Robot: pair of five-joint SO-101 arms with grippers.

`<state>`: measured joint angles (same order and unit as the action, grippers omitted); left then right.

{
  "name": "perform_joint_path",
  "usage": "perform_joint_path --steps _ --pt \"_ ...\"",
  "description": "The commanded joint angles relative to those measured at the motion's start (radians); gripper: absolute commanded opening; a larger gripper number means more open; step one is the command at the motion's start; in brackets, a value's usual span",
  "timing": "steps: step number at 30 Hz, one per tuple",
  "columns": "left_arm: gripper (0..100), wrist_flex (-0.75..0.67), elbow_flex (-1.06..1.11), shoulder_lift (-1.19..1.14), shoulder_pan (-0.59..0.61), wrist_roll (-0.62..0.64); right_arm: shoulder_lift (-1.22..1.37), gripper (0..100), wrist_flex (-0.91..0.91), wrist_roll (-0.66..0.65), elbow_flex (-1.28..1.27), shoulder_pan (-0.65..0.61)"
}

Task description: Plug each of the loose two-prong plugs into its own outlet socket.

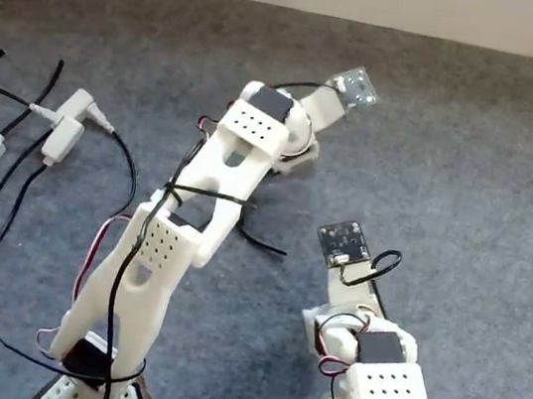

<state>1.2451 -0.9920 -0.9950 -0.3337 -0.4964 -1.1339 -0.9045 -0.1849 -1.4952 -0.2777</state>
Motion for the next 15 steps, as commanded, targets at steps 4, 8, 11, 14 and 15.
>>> perform_joint_path --steps 4,8,11,14,15 --pt "19 -0.011 -0.03 0.016 0.053 0.002 -0.013 17.2 0.012 -0.009 0.007 -0.01" --pt "9 0.049 -0.028 0.008 0.062 -0.048 -0.013 17.2 0.012 -0.011 0.007 -0.01" --pt "10 0.084 -0.038 -0.047 0.053 -0.071 -0.013 17.2 0.012 -0.011 0.007 -0.01" --pt "12 0.081 -0.038 -0.096 0.048 -0.072 -0.013 17.2 0.012 -0.011 0.007 -0.01" --pt "13 0.081 -0.038 -0.11 0.048 -0.074 -0.013 17.2 0.012 -0.011 0.007 -0.01"
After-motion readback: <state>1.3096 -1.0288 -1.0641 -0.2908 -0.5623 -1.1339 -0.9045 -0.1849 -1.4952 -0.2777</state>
